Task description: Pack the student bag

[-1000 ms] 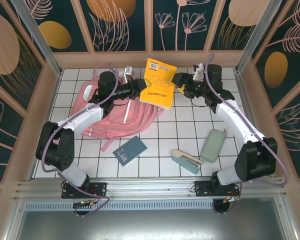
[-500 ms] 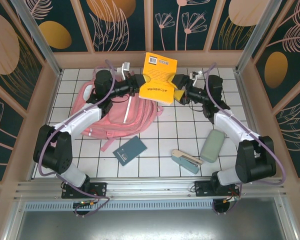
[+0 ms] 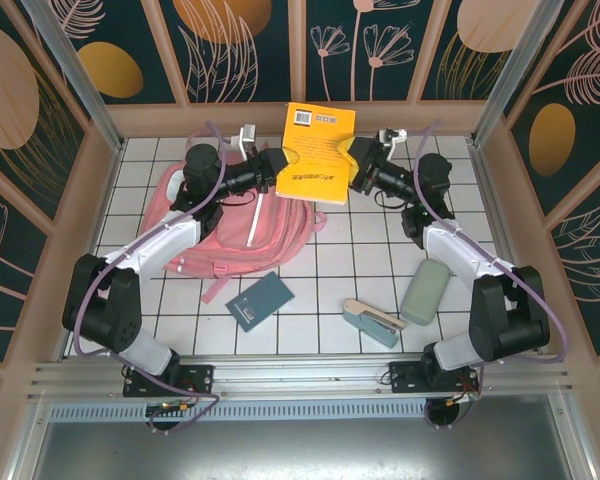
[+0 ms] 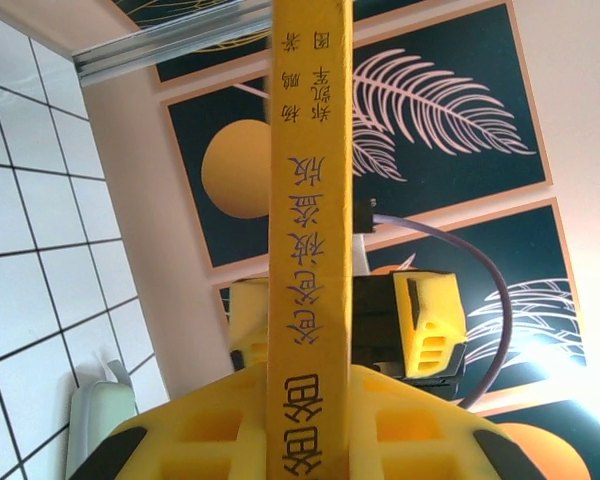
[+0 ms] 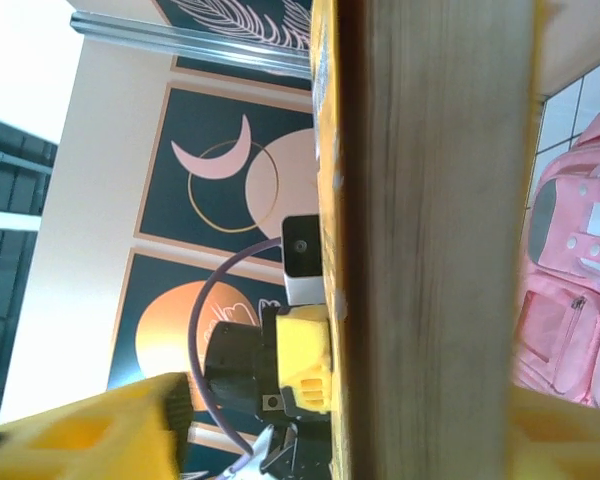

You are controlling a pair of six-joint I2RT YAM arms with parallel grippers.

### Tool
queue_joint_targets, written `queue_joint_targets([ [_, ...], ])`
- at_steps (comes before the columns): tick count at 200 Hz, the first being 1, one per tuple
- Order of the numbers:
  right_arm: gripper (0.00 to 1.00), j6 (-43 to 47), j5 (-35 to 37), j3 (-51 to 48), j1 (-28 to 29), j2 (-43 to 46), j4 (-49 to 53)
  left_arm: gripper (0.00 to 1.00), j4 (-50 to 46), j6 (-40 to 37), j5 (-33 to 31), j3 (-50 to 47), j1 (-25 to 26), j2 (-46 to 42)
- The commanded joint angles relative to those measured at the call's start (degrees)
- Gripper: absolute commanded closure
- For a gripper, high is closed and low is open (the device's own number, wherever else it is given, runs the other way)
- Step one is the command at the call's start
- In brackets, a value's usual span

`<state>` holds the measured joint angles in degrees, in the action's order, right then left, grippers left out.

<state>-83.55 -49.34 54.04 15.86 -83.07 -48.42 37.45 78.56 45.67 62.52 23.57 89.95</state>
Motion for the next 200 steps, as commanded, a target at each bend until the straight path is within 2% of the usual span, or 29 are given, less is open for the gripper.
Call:
queue_joint_targets([
  [1, 0.49, 4.1, -0.2, 3.0, 0.5, 2.3, 1.8, 1.0, 1.2, -4.7, 0.8, -0.4, 0.2, -3.4],
  [38, 0.69, 8.7, 0.3, 3.9, 1.9, 2.4, 7.4, 1.0, -1.1, -7.1, 1.8, -0.8, 0.3, -4.6],
  [71, 0.78, 10.0, -0.6, 4.4, 3.6, 1.5, 6.3, 1.0, -7.4, -12.4, 2.6, 0.5, 1.3, -4.6],
  [85, 0.93, 12.0, -1.0, 5.2, 4.2, 1.6, 7.5, 1.0, -10.2, -14.6, 2.9, 0.7, 1.4, -4.7],
  [95, 1.0, 14.3, -0.5, 5.6, 4.4, 2.3, 10.3, 1.0, -13.2, -16.8, 2.5, 1.0, 1.4, -4.9],
  [103, 1.0, 16.7, 0.3, 5.8, 4.2, 3.1, 13.3, 0.91, -17.5, -19.4, 1.1, 1.8, 1.4, -5.1],
  [119, 1.0, 22.8, 2.5, 6.2, 3.8, 5.3, 21.6, 0.81, -26.2, -25.8, -2.2, 3.7, 1.4, -5.7],
  [129, 1.0, 27.6, 4.1, 6.5, 3.4, 7.0, 27.5, 0.66, -34.4, -31.3, -5.8, 6.0, 1.3, -5.6],
  [144, 1.0, 35.7, 8.0, 6.8, 2.8, 9.9, 36.9, 0.55, -47.6, -40.5, -15.0, 10.5, 1.3, -4.6],
  [158, 1.0, 42.3, 15.2, 7.8, 2.2, 12.4, 47.9, 0.57, -55.1, -46.2, -23.9, 13.0, 1.4, -3.3],
  [172, 1.0, 43.0, 21.4, 6.6, 1.1, 14.4, 53.7, 0.57, -60.9, -48.7, -30.9, 15.7, 1.6, -0.6],
  [186, 1.0, 42.4, 23.0, 4.6, 0.4, 15.8, 55.1, 0.56, -66.8, -52.0, -37.8, 19.5, 2.9, 3.8],
  [200, 1.0, 43.1, 24.5, 4.4, 0.3, 15.9, 57.3, 0.49, -70.9, -55.2, -45.8, 23.0, 5.5, 7.8],
])
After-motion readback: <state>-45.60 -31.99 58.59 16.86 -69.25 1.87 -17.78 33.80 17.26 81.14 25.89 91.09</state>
